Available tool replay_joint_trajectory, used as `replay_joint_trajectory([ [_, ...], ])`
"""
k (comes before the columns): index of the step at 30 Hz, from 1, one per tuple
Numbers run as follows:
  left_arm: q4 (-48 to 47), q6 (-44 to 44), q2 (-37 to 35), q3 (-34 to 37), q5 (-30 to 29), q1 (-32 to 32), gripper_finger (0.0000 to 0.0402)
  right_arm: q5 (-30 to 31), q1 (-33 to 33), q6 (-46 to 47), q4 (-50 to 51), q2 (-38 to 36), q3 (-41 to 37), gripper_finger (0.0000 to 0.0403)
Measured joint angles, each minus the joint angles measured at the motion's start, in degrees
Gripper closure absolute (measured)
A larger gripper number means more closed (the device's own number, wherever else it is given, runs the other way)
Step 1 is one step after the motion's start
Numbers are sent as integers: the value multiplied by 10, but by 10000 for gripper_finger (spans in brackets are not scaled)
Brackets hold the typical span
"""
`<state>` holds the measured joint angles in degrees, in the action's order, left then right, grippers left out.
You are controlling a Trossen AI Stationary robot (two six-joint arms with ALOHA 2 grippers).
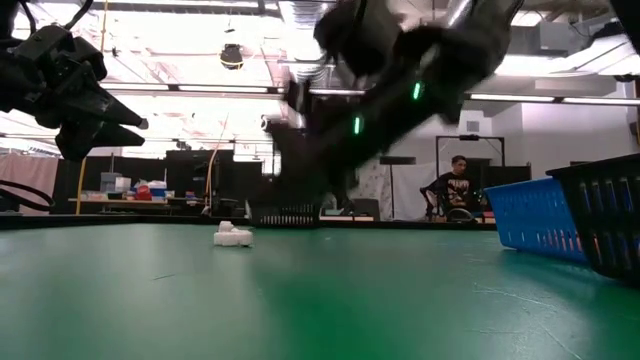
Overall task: Sort Halloween decoration
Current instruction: Put the white skeleton toy into the bottom black bin
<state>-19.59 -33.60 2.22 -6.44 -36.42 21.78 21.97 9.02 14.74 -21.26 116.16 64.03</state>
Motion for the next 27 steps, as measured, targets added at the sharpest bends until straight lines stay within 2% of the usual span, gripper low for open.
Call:
replay_joint_trajectory([
  [3, 0, -1, 0, 0, 0, 0, 213, -6, 17, 0, 31, -49, 1, 390],
  [7, 0, -3, 0, 0, 1, 0, 213, -59, 51, 21, 142, -124, 1, 390],
  [14, 0, -3, 0, 0, -1, 0, 213, -172, 158, 184, 391, -241, 2, 391],
  [21, 0, -2, 0, 0, -2, 0, 213, -179, 283, 383, 513, -270, 2, 391],
  [27, 1, -1, 0, 0, -4, 0, 213, -178, 336, 485, 553, -265, 2, 378],
])
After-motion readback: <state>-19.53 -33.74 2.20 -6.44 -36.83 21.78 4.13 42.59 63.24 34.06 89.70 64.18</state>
